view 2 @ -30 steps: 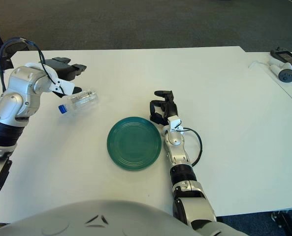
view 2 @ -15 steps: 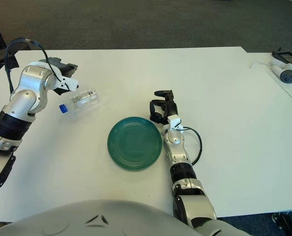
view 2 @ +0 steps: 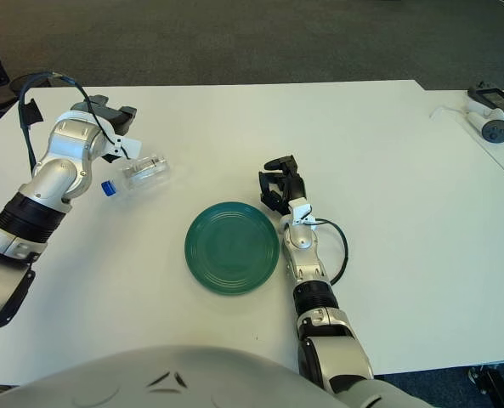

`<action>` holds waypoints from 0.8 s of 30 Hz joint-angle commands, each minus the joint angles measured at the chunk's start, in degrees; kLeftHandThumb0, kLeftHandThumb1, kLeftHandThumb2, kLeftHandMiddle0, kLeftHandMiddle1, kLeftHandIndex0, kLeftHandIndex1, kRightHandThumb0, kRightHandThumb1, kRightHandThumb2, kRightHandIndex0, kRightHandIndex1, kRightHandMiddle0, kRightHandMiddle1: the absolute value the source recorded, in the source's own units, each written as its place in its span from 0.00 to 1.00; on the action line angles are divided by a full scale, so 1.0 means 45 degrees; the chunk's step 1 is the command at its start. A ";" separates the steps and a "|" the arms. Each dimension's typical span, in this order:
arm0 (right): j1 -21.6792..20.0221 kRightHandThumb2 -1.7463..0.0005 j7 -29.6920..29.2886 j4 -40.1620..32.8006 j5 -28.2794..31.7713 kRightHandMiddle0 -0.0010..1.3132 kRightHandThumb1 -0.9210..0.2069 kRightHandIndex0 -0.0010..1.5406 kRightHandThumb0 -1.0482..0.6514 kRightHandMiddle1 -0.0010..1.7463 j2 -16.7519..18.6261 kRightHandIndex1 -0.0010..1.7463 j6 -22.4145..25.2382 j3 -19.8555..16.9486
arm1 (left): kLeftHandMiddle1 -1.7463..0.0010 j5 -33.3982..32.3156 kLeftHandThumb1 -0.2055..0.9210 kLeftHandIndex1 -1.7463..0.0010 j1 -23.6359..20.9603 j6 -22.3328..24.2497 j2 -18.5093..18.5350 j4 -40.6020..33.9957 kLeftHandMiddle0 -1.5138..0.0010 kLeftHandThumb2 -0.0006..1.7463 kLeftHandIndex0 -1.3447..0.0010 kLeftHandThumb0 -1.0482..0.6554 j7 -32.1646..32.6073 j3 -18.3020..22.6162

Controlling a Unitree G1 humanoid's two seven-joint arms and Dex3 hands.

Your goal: Put the bottle into the plate.

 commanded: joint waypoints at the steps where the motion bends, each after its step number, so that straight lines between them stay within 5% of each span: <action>1: 0.0784 0.71 -0.0053 0.0833 -0.0043 0.15 0.00 0.17 0.41 1.00 0.0015 0.70 0.0859 0.0012 | 1.00 -0.0152 1.00 1.00 -0.0259 0.0057 0.0055 0.0124 1.00 0.69 1.00 0.00 0.0020 -0.0064; 24: 0.0857 0.71 -0.0189 0.0826 -0.0090 0.15 0.00 0.19 0.41 1.00 -0.0043 0.69 0.0747 0.0016 | 0.97 -0.1478 1.00 1.00 -0.0768 -0.0606 0.0237 0.0438 0.93 0.72 1.00 0.00 -0.1260 -0.0452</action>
